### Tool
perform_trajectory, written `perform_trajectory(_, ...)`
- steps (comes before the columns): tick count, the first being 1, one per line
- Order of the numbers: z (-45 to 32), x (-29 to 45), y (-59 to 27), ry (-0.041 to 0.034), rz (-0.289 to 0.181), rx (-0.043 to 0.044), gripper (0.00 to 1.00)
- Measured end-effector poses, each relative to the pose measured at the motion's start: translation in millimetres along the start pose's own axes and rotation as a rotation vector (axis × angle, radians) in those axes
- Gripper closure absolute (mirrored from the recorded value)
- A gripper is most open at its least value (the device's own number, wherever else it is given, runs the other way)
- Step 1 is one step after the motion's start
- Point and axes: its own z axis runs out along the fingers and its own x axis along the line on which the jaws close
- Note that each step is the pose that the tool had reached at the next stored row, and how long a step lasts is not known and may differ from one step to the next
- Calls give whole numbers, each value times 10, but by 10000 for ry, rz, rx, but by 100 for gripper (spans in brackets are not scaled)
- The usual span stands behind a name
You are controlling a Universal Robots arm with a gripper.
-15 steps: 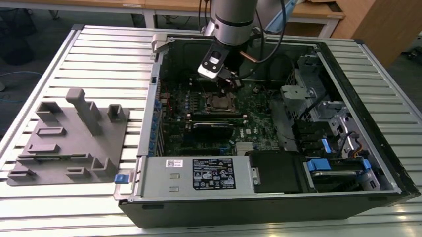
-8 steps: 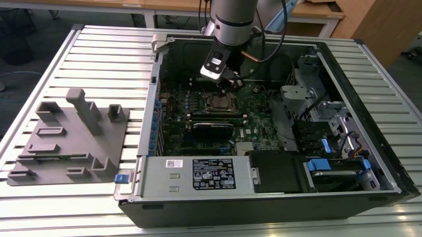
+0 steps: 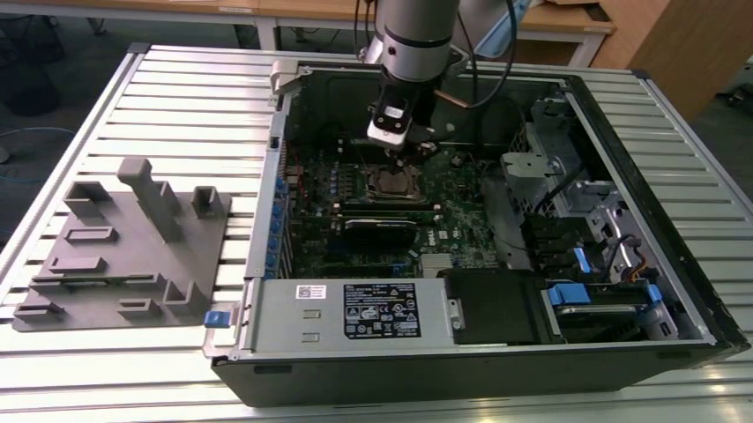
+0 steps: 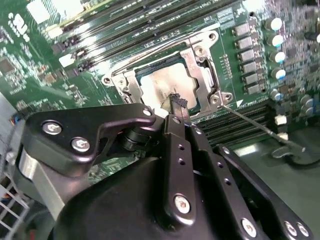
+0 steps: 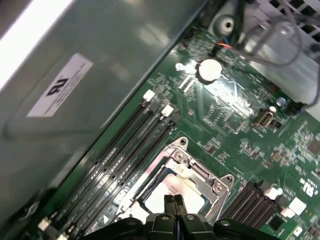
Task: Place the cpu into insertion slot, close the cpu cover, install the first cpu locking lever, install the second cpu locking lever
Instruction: 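Close the cpu cover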
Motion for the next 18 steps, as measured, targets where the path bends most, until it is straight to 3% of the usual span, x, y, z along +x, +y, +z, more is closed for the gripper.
perform_trajectory(5,2,0,0,9,-840,-7,89)
perform_trajectory(18,2,0,0,10,-872,-8,89)
